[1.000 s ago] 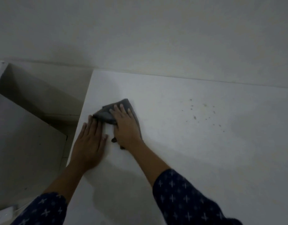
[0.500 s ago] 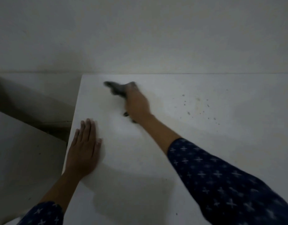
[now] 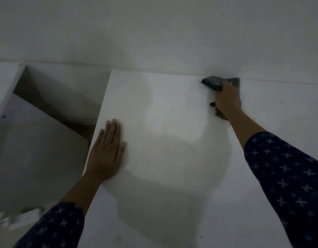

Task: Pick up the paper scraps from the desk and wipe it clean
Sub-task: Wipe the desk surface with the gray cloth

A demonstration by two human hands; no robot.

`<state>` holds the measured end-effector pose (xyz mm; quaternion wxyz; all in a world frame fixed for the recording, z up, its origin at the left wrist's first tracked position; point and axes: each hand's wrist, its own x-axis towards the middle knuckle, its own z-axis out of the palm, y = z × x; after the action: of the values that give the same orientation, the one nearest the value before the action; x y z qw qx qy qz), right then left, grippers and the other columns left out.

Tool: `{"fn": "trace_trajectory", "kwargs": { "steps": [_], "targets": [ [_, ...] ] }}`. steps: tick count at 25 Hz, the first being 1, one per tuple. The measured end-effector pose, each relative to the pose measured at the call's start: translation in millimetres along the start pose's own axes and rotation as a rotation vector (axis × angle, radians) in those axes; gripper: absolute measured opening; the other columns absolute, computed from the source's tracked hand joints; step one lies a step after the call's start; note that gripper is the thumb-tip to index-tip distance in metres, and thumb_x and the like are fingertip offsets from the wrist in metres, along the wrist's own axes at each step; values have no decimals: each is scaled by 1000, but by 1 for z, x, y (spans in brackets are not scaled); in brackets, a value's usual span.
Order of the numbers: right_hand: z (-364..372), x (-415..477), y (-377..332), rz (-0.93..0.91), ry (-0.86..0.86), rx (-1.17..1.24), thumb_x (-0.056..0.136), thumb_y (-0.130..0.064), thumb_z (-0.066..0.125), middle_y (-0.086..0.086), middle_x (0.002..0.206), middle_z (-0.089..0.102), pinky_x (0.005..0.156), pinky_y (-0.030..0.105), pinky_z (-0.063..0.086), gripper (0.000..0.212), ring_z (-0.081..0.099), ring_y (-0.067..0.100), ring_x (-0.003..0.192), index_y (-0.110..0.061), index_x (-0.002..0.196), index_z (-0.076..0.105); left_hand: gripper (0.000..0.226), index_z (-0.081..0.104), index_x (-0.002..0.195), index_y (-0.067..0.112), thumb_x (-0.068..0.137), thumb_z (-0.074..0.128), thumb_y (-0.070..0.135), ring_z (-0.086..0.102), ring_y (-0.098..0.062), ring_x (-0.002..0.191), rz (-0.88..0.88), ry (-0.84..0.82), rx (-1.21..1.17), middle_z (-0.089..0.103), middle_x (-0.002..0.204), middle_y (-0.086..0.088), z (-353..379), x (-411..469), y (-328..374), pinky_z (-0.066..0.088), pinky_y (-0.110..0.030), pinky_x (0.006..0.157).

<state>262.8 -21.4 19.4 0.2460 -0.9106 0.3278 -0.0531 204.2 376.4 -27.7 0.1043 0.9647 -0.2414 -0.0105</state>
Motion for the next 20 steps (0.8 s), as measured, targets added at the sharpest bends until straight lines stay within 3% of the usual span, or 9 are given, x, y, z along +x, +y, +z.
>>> {"fn": "trace_trajectory", "kwargs": {
  "steps": [4,6,7,8,10,12,15,17,20],
  "targets": [
    [7,-118,-57,-180,-114,90,95,-19,36,16,108,65,59,30,53,25,70,24,79,-18,115,52,68,4,148,4,95,8,46,-3,-20,145,-55,16,-12,1,157,-11,0,-3,2,1,-34,118],
    [39,-225,-77,-472,-339,46,96,-17,36,20,135,50,96,38,48,39,58,28,116,-16,135,41,73,4,147,1,92,12,49,-2,-23,145,-111,9,4,0,156,-15,0,-15,1,-1,-34,118],
    [54,-275,-80,-629,-496,8,95,-11,38,18,151,31,114,36,27,51,35,28,137,-11,144,30,77,4,147,-1,90,16,49,0,-26,145,-118,2,24,0,156,-17,1,-27,3,-2,-33,118],
    [62,-300,-76,-722,-593,-11,92,-8,42,14,157,16,119,33,8,60,15,25,145,-7,148,21,80,4,146,-2,88,19,49,0,-28,145,-105,3,35,0,156,-18,3,-41,5,-5,-31,117],
    [64,-275,-52,-800,-514,-3,85,-7,57,9,158,10,119,27,-1,74,6,21,147,-7,148,18,76,2,146,0,88,17,47,-2,-25,145,-124,13,-5,-2,156,-15,2,-67,16,-6,-30,118],
    [41,-223,-19,-562,-358,23,77,-4,68,5,158,13,113,19,14,86,20,17,144,-14,149,21,70,-1,146,4,92,9,48,-5,-21,145,-144,13,-46,-3,156,-11,2,-87,29,-2,-34,118],
    [-8,-145,55,-151,-89,5,84,6,48,7,158,15,110,26,30,71,31,18,138,-16,148,25,70,0,146,3,93,6,50,-4,-21,144,-142,24,-40,-1,155,-10,2,-106,45,3,-37,118],
    [-32,-126,90,-91,-89,-37,85,10,40,12,157,18,116,34,24,67,22,27,144,-11,147,27,70,1,147,3,94,7,48,-5,-21,145,-137,5,-32,1,156,-11,4,-117,52,3,-37,118],
    [-46,-148,69,-125,-91,94,93,3,35,18,137,47,88,31,47,48,54,36,118,-6,140,36,69,1,148,5,94,8,48,-5,-20,145,-125,6,-43,1,156,-11,7,-136,65,2,-36,119]
  ]
}}
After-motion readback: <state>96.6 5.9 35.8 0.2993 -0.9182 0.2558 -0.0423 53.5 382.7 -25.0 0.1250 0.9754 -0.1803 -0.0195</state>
